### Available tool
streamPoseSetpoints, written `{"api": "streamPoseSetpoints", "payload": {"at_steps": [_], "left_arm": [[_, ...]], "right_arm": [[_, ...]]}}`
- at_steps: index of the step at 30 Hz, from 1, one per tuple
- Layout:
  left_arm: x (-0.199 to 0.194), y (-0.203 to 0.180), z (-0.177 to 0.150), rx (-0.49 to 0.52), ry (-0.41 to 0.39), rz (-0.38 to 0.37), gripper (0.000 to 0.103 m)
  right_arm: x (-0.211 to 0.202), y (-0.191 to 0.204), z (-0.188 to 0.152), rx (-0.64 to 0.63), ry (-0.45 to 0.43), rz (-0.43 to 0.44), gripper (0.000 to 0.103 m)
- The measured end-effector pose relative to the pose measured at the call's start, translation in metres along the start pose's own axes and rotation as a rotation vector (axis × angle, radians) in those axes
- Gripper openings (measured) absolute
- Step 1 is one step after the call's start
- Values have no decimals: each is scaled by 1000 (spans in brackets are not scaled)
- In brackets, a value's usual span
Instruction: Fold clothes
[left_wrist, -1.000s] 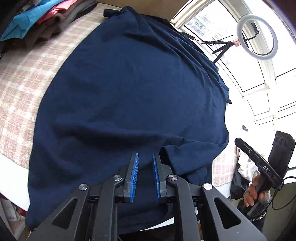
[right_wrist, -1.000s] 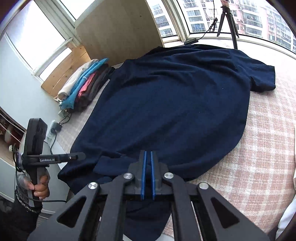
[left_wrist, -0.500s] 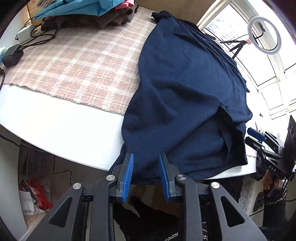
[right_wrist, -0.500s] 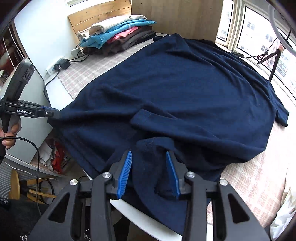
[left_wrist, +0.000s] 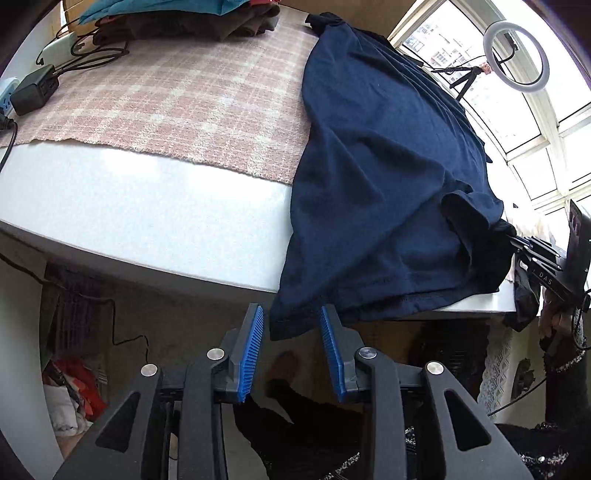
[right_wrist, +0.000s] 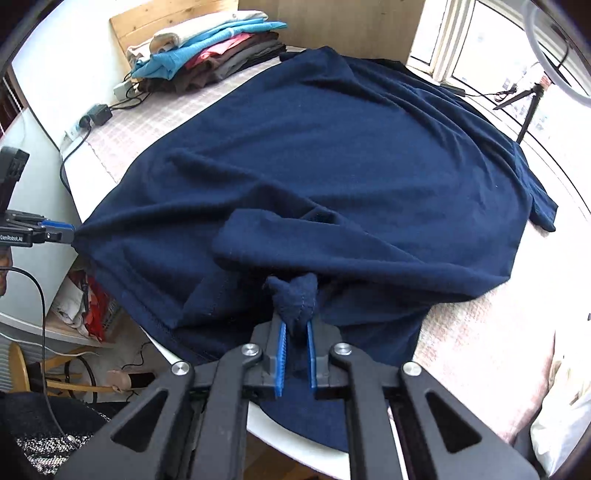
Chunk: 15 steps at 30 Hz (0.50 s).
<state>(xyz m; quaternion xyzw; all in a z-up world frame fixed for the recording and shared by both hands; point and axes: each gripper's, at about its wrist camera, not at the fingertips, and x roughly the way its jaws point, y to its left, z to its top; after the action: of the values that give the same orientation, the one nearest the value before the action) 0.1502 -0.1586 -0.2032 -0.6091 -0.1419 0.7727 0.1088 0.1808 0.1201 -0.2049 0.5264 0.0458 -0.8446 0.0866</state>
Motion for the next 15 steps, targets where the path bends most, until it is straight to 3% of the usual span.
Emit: {"api": "streamPoseSetpoints", "payload": {"at_steps": [8, 12, 14, 15], "left_arm": [[23, -9, 4, 67, 67, 65, 33], [28, -13, 3, 102, 79, 49, 20], [28, -14, 1, 116, 77, 34, 14], [27, -14, 0, 118, 76, 17, 6]], "right_arm": [[-59, -61, -48, 255, -85, -63, 8], [-91, -102, -81, 451, -162, -81, 5], [-94, -141, -107, 630, -201, -50, 5], [-90, -160, -121, 718, -206, -52, 5]]}}
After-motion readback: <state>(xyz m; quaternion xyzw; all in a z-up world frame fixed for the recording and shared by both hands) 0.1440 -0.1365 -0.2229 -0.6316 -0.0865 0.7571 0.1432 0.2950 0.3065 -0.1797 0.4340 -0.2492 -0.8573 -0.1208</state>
